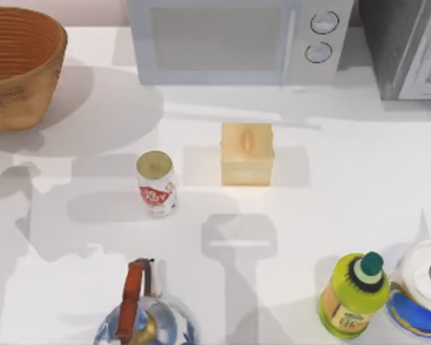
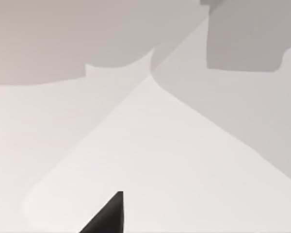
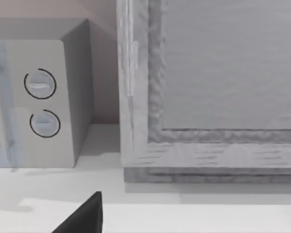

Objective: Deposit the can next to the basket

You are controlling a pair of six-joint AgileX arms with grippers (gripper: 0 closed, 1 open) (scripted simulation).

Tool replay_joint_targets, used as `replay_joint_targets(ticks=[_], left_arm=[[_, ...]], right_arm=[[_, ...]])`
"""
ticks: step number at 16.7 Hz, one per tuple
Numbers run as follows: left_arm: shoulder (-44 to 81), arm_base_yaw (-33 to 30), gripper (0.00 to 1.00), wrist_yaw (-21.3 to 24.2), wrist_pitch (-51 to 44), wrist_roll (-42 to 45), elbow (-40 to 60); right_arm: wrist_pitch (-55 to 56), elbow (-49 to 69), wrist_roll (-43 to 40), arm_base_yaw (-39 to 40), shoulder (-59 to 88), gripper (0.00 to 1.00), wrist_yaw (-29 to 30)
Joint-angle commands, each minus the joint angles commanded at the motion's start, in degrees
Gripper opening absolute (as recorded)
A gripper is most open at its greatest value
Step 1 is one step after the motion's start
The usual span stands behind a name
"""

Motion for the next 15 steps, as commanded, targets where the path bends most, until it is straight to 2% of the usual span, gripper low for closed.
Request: replay_joint_targets(ticks=[9, 15], left_arm=[[0.0, 0.0, 0.02, 0.0, 0.0, 0.0, 0.0], [0.0, 0.0, 0.0, 0.0, 0.0, 0.0, 0.0]], right_arm=[[0.0, 0.0, 0.0, 0.0, 0.0, 1.0, 0.0], [0.0, 0.0, 0.0, 0.0, 0.0, 1.0, 0.0]])
